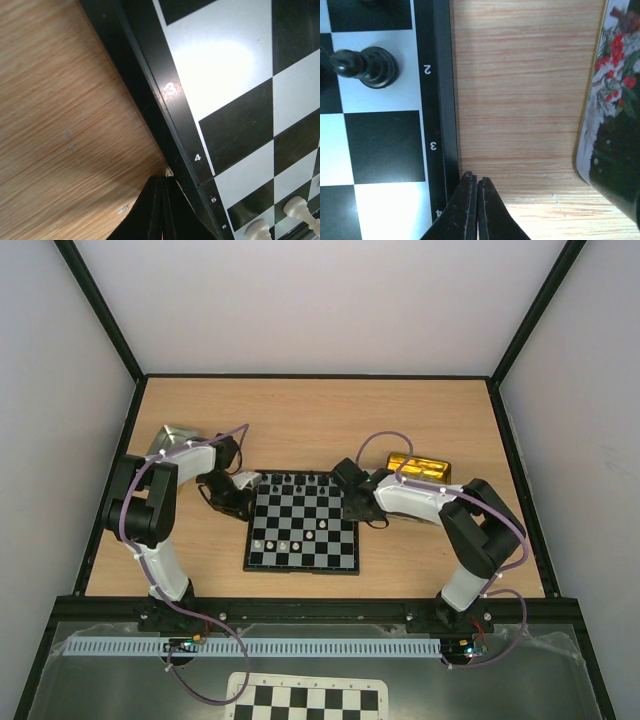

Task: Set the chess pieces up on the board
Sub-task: Move the chessboard to the center of the board.

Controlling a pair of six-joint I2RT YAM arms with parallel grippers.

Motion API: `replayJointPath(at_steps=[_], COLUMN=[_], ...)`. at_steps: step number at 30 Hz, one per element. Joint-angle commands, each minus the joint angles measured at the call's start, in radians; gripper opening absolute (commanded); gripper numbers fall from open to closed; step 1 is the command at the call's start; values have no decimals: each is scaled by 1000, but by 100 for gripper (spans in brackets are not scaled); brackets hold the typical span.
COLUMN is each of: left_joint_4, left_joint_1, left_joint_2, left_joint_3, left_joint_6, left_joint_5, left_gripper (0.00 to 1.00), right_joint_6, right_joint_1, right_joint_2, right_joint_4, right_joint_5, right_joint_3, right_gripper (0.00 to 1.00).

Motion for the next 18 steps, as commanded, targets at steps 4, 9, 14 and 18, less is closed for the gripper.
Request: replayJointPath(at_steps=[4,9,14,18], left_joint_4=[34,31,30,37], left_joint_1=[-25,-22,-19,-17], left_joint_2=[-25,-35,-36,-49], left_joint_3=[1,18,24,19], left_joint_6=[16,22,22,22], left_joint_5=[91,68,52,30], left_gripper=[2,2,2,2], right_joint_6=[-23,-34,-45,-49], right_joint_1=[-7,-17,-24,-30], right_joint_2=[8,-9,-23,-35], right_joint_4=[19,-13,-49,-64], right_joint_5=[-43,-30,-17,-10], right_joint_3=[70,91,114,123], right_gripper=[2,2,2,2])
